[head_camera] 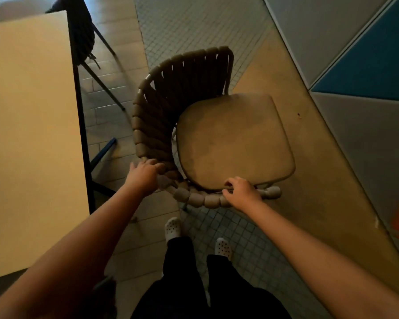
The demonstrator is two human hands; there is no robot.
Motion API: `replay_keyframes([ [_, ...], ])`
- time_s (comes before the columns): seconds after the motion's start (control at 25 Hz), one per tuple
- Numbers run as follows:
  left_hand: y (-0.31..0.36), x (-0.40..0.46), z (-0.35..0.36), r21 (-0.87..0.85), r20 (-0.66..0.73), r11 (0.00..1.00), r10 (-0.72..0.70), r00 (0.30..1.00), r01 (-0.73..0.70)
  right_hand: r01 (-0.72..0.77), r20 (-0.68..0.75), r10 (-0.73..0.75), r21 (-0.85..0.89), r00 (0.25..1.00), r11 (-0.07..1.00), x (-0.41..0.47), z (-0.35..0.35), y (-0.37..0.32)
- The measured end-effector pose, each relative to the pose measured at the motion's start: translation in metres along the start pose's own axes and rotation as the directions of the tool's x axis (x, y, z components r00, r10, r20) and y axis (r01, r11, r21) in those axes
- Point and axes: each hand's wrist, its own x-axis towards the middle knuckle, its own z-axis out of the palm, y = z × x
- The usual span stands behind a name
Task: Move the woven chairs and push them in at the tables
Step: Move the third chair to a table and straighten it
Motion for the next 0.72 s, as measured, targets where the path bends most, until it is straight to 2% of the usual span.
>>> replay_keyframes([
  [0.16,-0.054,0.065,-0.034,0.329,-0.04,0.936,0.145,0.989,-0.124,-0.027,0.013,0.027,0.037,1.0,0.999,0.044,0.012,-0.058],
  [0.28,-0.087,0.121,-0.062,0.482,-0.013,0.855,0.224,0.974,-0.19,-0.068,0.068,0.063,0.081,0.996,0.994,0.08,0.029,-0.114],
  [0.4,-0.107,0.158,-0.073,0.634,0.061,0.714,0.338,0.939,-0.298,-0.078,0.168,0.057,0.12,0.984,0.99,0.107,0.053,-0.164],
  [0.48,-0.105,0.172,-0.067,0.646,0.1,0.664,0.415,0.904,-0.376,-0.068,0.268,0.037,0.11,0.963,0.992,0.12,0.07,-0.186],
  [0.56,-0.101,0.181,-0.06,0.613,0.086,0.669,0.472,0.877,-0.42,-0.071,0.327,0.031,0.11,0.944,0.991,0.125,0.085,-0.197],
  [0.72,-0.105,0.188,-0.057,0.545,0.044,0.713,0.5,0.865,-0.441,-0.039,0.276,-0.033,0.252,0.961,0.967,0.123,0.087,-0.197],
])
